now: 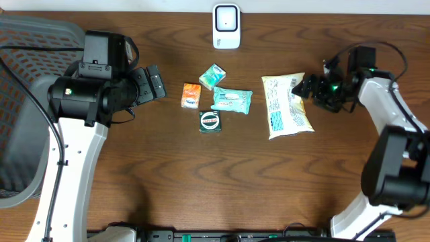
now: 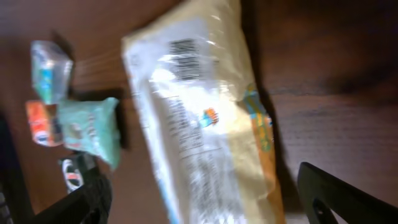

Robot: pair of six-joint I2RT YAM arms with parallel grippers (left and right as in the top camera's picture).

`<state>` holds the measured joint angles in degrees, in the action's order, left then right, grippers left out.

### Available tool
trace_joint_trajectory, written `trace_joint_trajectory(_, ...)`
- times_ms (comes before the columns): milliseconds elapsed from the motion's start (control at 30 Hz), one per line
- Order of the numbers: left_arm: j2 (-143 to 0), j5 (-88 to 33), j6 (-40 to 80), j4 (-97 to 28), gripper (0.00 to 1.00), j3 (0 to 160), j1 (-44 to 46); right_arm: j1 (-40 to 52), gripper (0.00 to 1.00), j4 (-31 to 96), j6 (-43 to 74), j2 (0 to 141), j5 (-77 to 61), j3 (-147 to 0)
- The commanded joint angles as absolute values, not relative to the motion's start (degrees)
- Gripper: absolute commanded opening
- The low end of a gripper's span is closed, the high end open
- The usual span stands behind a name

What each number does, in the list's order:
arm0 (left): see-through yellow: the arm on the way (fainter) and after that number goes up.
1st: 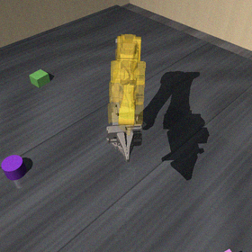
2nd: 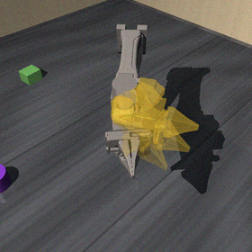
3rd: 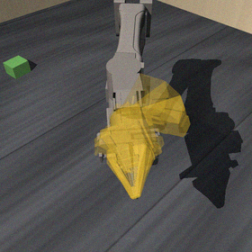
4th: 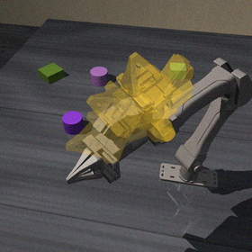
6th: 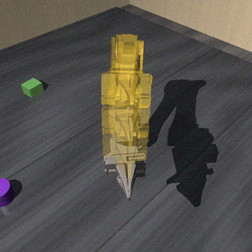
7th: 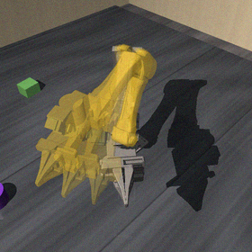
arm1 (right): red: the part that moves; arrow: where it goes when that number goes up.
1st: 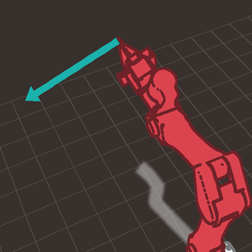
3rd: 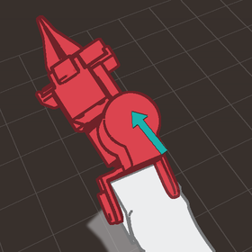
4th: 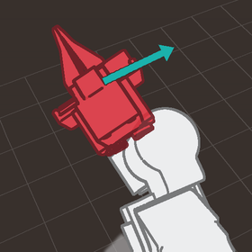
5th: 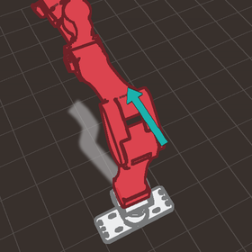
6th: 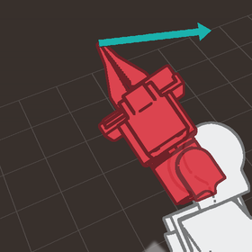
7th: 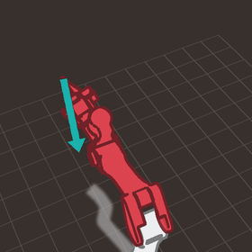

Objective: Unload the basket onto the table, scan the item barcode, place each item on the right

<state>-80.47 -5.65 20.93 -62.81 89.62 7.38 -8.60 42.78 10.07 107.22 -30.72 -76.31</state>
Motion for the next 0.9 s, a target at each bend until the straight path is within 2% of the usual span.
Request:
trace_joint_trajectory(0, -80.49, -5.28, 20.60, -62.96, 0.98, 90.32, 7.14, -8.80, 0.93, 44.21, 9.47, 104.81, -29.82, -76.44)
trace_joint_trajectory(200, -80.49, -5.28, 20.60, -62.96, 0.98, 90.32, 7.14, -7.88, 0.99, 47.42, 9.37, 105.75, -23.33, -74.98)
trace_joint_trajectory(667, -80.49, -5.28, 20.60, -62.96, 0.98, 90.32, 7.14, -6.79, 0.99, 44.53, 12.05, 106.52, -26.35, -64.77)
trace_joint_trajectory(867, -80.49, -5.28, 20.60, -62.96, 0.98, 90.32, 7.14, -5.98, 0.97, 37.41, 14.50, 106.52, -29.67, -59.61)
